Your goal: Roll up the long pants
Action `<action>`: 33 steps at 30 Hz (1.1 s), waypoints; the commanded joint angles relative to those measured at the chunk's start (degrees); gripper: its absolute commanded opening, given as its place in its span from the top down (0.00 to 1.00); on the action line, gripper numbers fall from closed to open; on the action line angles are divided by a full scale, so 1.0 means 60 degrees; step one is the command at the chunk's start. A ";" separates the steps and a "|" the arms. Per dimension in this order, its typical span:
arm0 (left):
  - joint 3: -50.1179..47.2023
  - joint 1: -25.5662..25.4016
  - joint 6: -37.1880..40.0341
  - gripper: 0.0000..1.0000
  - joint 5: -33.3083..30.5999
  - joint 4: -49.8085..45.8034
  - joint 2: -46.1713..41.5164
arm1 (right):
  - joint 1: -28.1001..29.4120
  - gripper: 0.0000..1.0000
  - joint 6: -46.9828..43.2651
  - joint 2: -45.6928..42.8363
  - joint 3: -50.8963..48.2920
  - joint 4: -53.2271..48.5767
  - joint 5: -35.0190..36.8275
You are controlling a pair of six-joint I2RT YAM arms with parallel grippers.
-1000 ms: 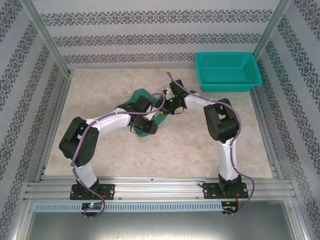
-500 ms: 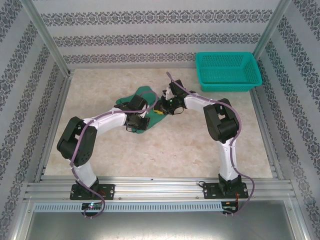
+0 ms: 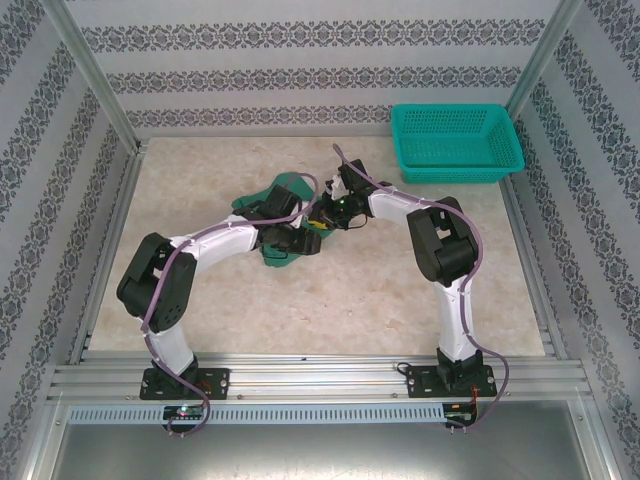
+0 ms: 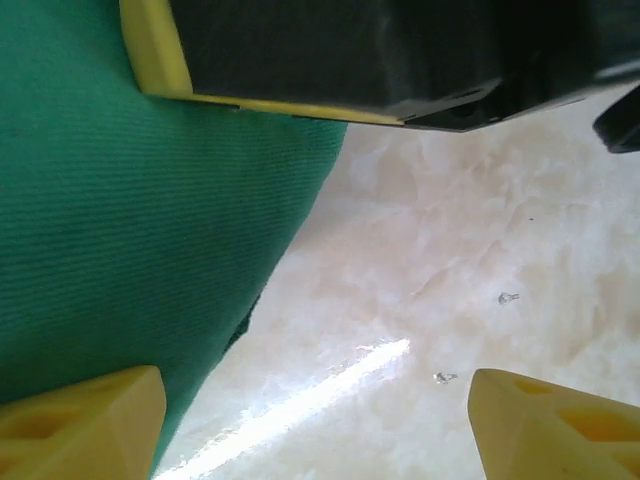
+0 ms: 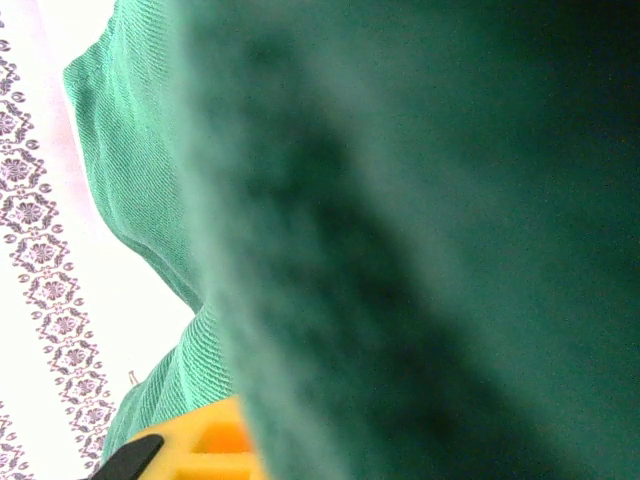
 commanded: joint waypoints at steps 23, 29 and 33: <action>-0.0272 0.1599 -0.0282 1.00 -0.2446 -0.1342 0.1425 | -0.0097 0.83 -0.0150 0.0709 -0.0379 -0.1332 0.1013; -0.0070 0.2073 -0.0372 1.00 -0.2626 -0.1676 0.2116 | -0.0143 0.83 -0.0135 0.0680 -0.0559 -0.1356 0.1057; -0.0391 0.2046 -0.0388 0.65 -0.2944 -0.1224 0.1171 | -0.0230 0.84 -0.0136 0.0706 -0.0457 -0.1417 0.0982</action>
